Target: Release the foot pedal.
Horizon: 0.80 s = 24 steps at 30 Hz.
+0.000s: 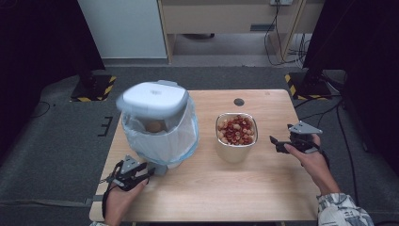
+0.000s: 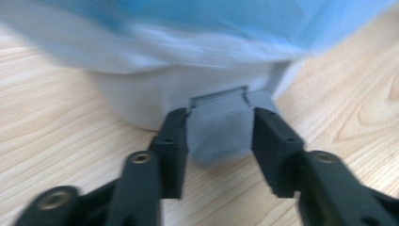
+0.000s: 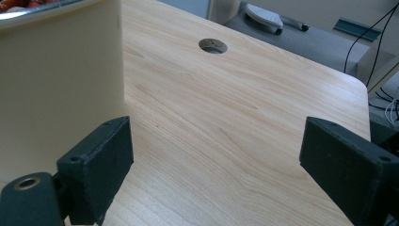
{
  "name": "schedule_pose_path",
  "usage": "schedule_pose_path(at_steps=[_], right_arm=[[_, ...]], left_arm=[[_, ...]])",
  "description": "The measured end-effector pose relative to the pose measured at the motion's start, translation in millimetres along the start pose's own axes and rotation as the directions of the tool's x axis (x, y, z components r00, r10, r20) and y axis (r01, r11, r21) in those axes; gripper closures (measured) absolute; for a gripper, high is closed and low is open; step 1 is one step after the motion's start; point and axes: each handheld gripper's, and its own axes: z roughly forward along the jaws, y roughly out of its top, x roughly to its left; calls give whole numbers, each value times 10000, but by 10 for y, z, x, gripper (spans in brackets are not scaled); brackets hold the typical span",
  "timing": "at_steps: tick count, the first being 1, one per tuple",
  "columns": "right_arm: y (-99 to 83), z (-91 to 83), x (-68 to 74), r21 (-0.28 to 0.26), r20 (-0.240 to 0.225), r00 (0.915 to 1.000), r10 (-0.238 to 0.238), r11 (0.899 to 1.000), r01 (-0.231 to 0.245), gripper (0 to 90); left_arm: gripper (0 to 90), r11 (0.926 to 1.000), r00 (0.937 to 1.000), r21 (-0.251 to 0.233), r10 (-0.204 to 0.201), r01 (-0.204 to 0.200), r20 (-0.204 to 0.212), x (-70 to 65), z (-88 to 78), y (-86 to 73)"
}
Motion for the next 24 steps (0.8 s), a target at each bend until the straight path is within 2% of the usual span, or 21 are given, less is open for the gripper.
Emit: schedule_pose_path(at_steps=[2,4,10,17,24], right_arm=[[-21,-17,-10,-12,10,10000,43,10000,-43,103],[-63,-41,-18,0,40,9999,124,9999,-124,103],[-143,-80,2,33,-27,9995,312,9995,-312,104],[-336,-130,87,241,-133,9986,516,9984,-513,103],[-473,-185,168,562,-118,9967,809,9952,-801,106]], left_arm=[[450,9995,9996,-194,-266,263,-139,45,-61,-21],[351,9979,9976,-358,-546,532,-420,99,-72,-29],[236,9980,9960,-336,-557,535,-704,169,-57,-38],[173,9967,9927,-234,-793,775,-906,314,-56,-78],[163,9961,9907,24,-880,887,-1033,404,-35,-98]])
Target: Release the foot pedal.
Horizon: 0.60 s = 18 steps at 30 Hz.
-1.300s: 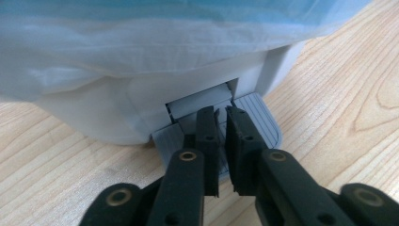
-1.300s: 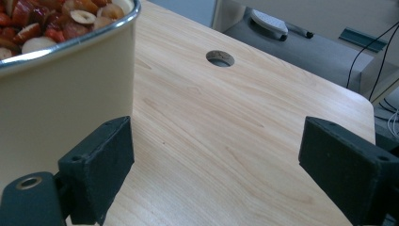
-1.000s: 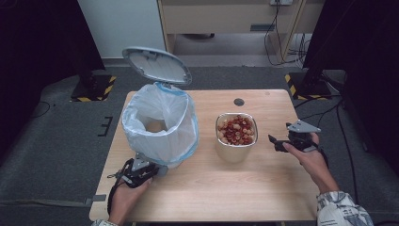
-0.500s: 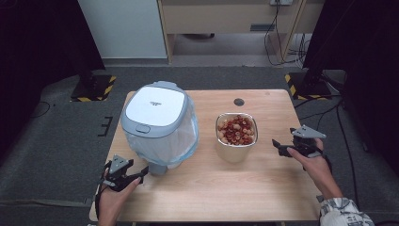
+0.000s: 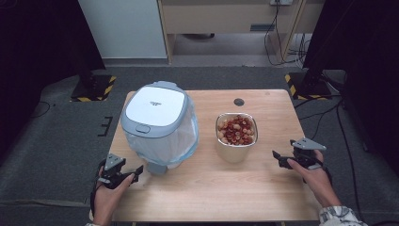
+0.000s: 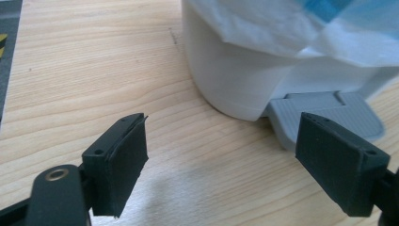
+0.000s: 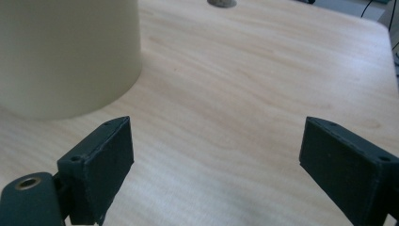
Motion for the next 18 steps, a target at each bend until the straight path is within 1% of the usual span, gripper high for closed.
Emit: schedule_pose_path(at_steps=[2,3,4,6,7,8,9,10,11,12,13,15,17,18], right_arm=[[-47,-5,29,166,-63,9999,77,9998,-76,104],[-81,-9,58,377,-151,9998,140,9992,-134,100],[-81,-9,58,377,-151,9998,140,9992,-134,100],[-103,-7,74,562,-236,9995,199,9982,-186,99],[-111,-2,86,668,-270,9992,305,9974,-287,97],[-118,3,89,765,-300,9993,243,9968,-219,96],[-128,16,90,879,-224,9992,318,9957,-297,95],[-128,16,90,879,-224,9992,318,9957,-297,95],[-137,30,79,927,-178,9986,503,9945,-484,96],[-137,30,79,927,-178,9986,503,9945,-484,96],[-142,38,72,978,-161,9983,559,9937,-540,95],[-150,53,62,1052,-60,9980,633,9925,-623,95],[-157,64,49,1052,42,9973,731,9918,-731,96],[-161,73,36,1116,107,9955,940,9892,-946,95]], left_arm=[[160,10000,9999,56,-26,26,-101,44,-2,-10],[157,10000,9999,67,-54,55,-95,69,-1,-19],[157,9998,9999,144,-110,111,-103,94,2,-29],[156,9996,9998,242,-107,111,-192,143,5,-44],[156,9995,9996,285,-119,126,-238,179,13,-58],[156,9993,9995,357,-122,132,-291,211,19,-72],[156,9984,9989,551,-104,129,-448,277,34,-108],[159,9984,9989,551,-104,129,-448,277,34,-108],[161,9972,9983,715,-193,232,-548,341,59,-154],[162,9972,9983,715,-193,232,-548,341,59,-154],[162,9964,9979,811,-200,250,-624,372,68,-172],[161,9955,9974,938,-98,165,-718,396,74,-187],[160,9953,9977,965,-31,97,-677,373,87,-179],[159,9950,9982,1000,40,20,-605,355,101,-172]])
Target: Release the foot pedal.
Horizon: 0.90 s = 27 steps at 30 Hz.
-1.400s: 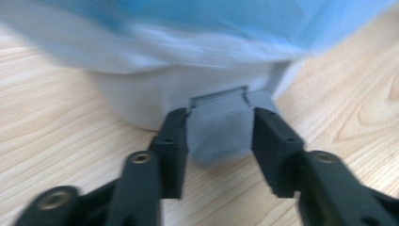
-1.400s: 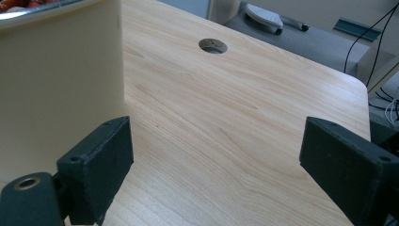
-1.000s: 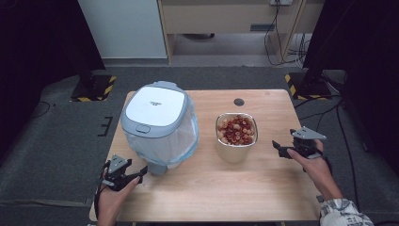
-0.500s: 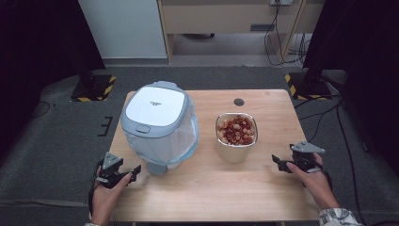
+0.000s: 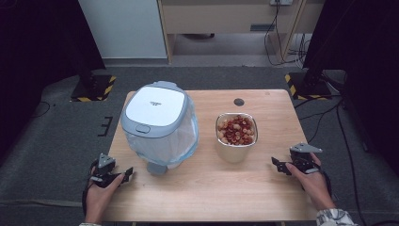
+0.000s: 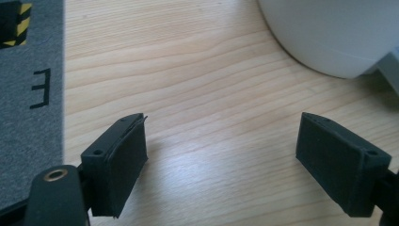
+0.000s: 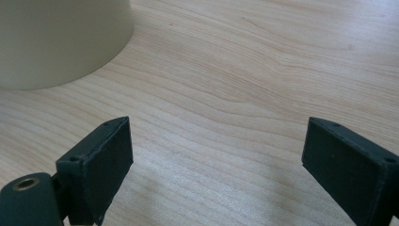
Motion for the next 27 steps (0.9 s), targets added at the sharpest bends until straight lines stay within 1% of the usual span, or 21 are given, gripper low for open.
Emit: schedule_pose_path(at_steps=[1,3,4,5,6,7,9,11,16,18,20,22,23,27], right_arm=[[-2,5,-8,5,15,10000,51,10000,-51,96],[-3,25,-18,12,70,9999,123,9999,-123,95],[-3,25,-18,12,70,9999,123,9999,-123,95],[-1,43,-17,34,112,9997,233,9997,-233,95],[-1,43,-17,34,112,9997,233,9997,-233,95],[0,70,-15,69,149,9996,253,9997,-254,95],[3,77,-7,113,144,9994,306,9995,-308,95],[2,106,6,186,217,9995,237,9995,-241,87],[-8,120,22,360,224,9995,212,9991,-220,77],[-5,134,33,542,286,9995,121,9984,-136,75],[-4,141,37,581,311,9995,63,9983,-81,74],[-2,155,62,787,368,9993,23,9969,-52,62],[-2,166,76,974,315,9995,21,9952,-52,53],[-7,161,92,981,269,9996,9,9952,-36,48]], left_arm=[[159,9998,9999,157,158,-159,66,-26,30,11],[159,9996,9997,226,192,-195,126,-25,56,16],[154,9996,9997,226,192,-195,126,-25,56,16],[153,9992,9995,247,323,-324,49,-29,66,20],[145,9992,9995,247,323,-324,49,-29,66,20],[142,9987,9990,268,445,-445,2,-43,74,21],[139,9986,9990,282,454,-454,18,-47,76,24],[126,9985,9989,294,470,-472,55,-53,81,26],[100,9981,9984,294,538,-542,144,-80,95,25],[78,9979,9981,277,588,-593,195,-97,104,26],[73,9976,9976,226,643,-649,255,-111,116,27],[64,9973,9971,181,700,-706,300,-121,125,27],[64,9974,9971,176,697,-702,304,-120,125,26],[60,9975,9972,163,684,-689,300,-125,127,25]])
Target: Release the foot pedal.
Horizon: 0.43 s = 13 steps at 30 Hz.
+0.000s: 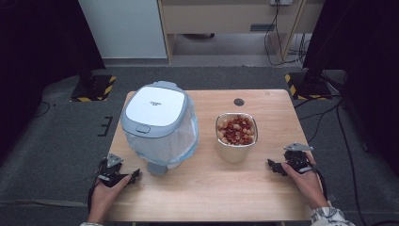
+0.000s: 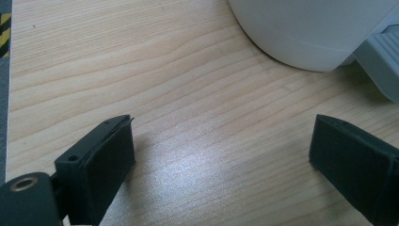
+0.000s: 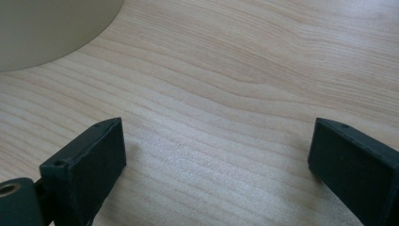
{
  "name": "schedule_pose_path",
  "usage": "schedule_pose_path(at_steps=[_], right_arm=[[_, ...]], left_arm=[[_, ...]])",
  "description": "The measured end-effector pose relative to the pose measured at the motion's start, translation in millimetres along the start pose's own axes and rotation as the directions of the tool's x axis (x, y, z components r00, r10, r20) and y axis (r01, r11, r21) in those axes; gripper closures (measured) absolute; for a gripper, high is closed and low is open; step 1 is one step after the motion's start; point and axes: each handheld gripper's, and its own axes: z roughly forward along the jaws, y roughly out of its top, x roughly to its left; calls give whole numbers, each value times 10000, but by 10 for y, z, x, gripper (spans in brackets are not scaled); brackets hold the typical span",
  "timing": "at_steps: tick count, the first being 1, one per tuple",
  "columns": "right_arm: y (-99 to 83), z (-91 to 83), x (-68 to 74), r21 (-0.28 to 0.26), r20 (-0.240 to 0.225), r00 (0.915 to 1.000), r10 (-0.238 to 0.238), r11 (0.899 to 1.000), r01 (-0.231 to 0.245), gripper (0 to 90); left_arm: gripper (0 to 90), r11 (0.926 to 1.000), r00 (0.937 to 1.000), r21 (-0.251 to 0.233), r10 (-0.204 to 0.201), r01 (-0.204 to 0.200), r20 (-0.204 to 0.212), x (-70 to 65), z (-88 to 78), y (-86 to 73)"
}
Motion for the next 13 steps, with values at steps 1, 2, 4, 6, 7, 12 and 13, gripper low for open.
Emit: schedule_pose_path(at_steps=[1,2,4,6,7,12,13], right_arm=[[-6,-5,5,-12,10,10000,-44,10000,44,47],[-25,-26,46,24,-106,9999,-94,10000,94,44],[-38,-37,72,31,-202,9997,-165,9999,166,39],[-70,-70,131,49,-340,9990,-295,9995,297,33],[-70,-70,131,49,-340,9990,-295,9995,297,33],[-73,-70,171,106,-377,9989,-274,9996,278,14],[-71,-68,174,128,-389,9989,-261,9996,266,10]], left_arm=[[58,10000,10000,2,9,-9,6,-1,0,0],[55,10000,10000,18,34,-34,27,-2,1,1],[51,10000,10000,27,48,-48,35,-2,2,1],[45,10000,10000,41,49,-49,41,-5,6,4],[42,10000,10000,41,49,-49,41,-5,6,4],[33,10000,10000,59,41,-42,75,-9,11,7],[33,10000,10000,63,33,-34,90,-10,13,8]])
